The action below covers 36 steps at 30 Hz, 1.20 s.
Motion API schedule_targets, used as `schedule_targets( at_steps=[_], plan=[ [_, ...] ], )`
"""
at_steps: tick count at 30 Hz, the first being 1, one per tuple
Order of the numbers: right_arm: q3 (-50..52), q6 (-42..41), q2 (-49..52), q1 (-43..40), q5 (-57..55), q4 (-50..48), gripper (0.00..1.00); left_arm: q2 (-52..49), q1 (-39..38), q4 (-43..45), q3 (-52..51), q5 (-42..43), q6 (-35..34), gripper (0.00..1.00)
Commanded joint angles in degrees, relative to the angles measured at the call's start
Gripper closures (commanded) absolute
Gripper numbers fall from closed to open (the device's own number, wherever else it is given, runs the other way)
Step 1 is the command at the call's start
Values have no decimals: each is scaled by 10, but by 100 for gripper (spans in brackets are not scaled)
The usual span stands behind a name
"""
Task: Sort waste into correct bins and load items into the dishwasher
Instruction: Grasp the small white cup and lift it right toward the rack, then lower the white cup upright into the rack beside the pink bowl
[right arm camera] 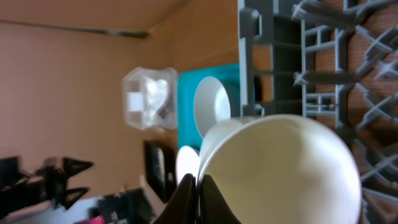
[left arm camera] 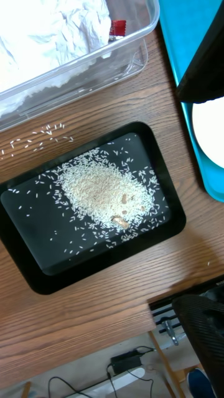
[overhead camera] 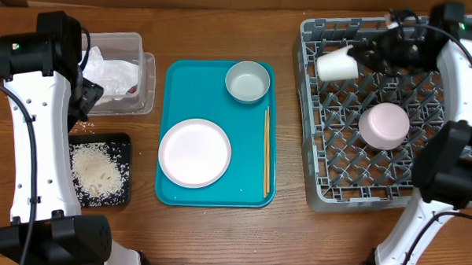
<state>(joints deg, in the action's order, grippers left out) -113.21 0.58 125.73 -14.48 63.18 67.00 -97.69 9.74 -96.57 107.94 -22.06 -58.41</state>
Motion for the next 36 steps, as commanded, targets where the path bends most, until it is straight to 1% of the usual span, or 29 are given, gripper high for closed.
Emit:
schedule_targets(
  at_steps=[1,5,9,11,14,16,18,20,22,24,29,32,36],
  plan=[
    [68,14,-3,-41,139,-48,96,10,-4,-1,9,-3,-12,0],
    [130,14,-3,-85,176,-87,96,10,-4,-1,9,-3,-12,0],
    [156,14,-3,-109,184,-108,96,10,-4,-1,9,-3,-12,0],
    [158,13,-3,-111,186,-108,96,10,-4,-1,9,-3,-12,0],
    [158,14,-3,-106,226,-111,96,10,-4,-1,9,-3,-12,0],
    [158,14,-3,-97,258,-127,96,10,-4,-1,9,-3,-12,0],
    [158,6,-3,-86,265,-160,96,10,-4,-1,9,-3,-12,0],
    [158,-28,-2,-77,245,-194,96,10,-4,-1,9,-3,-12,0],
    [158,-91,-1,-70,191,-226,96,10,-4,-1,9,-3,-12,0],
    [158,-121,4,-67,163,-247,96,10,-4,-1,9,-3,-12,0],
    [158,-131,26,-67,162,-253,96,10,-4,0,9,-3,-12,0],
    [158,-153,31,-74,126,-245,96,10,-4,-1,9,-3,-12,0],
    [158,-155,31,-80,92,-231,96,10,-4,-1,9,-3,-12,0]
  ],
)
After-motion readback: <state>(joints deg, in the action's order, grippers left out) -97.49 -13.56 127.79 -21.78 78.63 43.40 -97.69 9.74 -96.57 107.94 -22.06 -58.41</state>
